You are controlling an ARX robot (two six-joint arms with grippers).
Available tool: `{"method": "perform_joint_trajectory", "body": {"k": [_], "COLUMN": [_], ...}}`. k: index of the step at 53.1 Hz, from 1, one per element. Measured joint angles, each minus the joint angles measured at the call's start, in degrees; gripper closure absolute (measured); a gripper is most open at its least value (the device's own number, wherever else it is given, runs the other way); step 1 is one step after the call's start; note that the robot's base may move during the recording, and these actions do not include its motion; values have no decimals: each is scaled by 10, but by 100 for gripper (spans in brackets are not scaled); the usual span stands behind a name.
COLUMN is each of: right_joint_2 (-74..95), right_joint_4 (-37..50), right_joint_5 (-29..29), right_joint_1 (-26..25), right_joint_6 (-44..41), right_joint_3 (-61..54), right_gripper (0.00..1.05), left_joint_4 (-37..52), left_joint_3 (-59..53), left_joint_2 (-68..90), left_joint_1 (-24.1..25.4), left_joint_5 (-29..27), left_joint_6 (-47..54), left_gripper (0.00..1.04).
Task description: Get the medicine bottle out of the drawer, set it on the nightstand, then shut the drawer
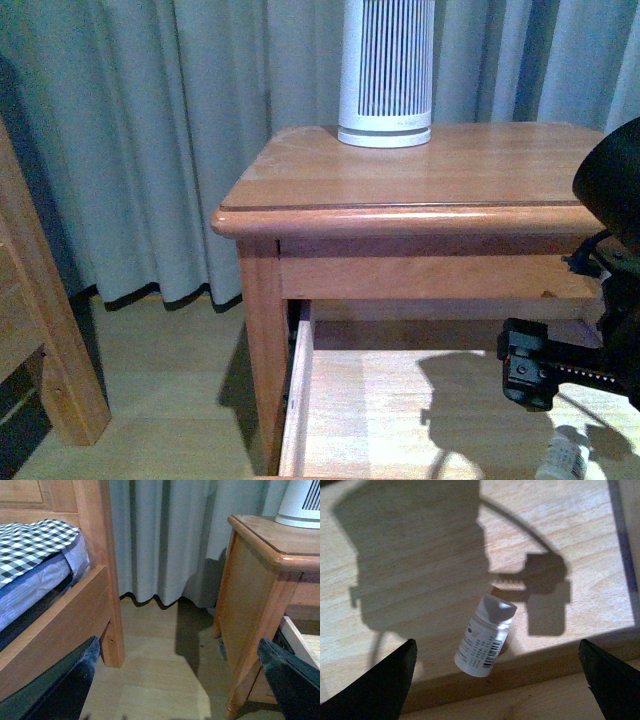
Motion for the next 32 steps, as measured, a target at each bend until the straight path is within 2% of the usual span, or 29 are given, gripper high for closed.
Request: {"method": "perform_joint_trajectory", "body": {"k": [32], "right_joint_2": [79], "right_joint_4": [36], "right_joint_5": [10], "right_joint_1": [13], "right_joint_6": [30], "right_joint_3": [7], "right_gripper": [7], "left_joint_4": [0], "left_joint_3": [0], "left_joint_2": [0], "left_joint_1": [0], "left_joint_5": [0], "left_joint_6": [0], "left_gripper": [7]}}
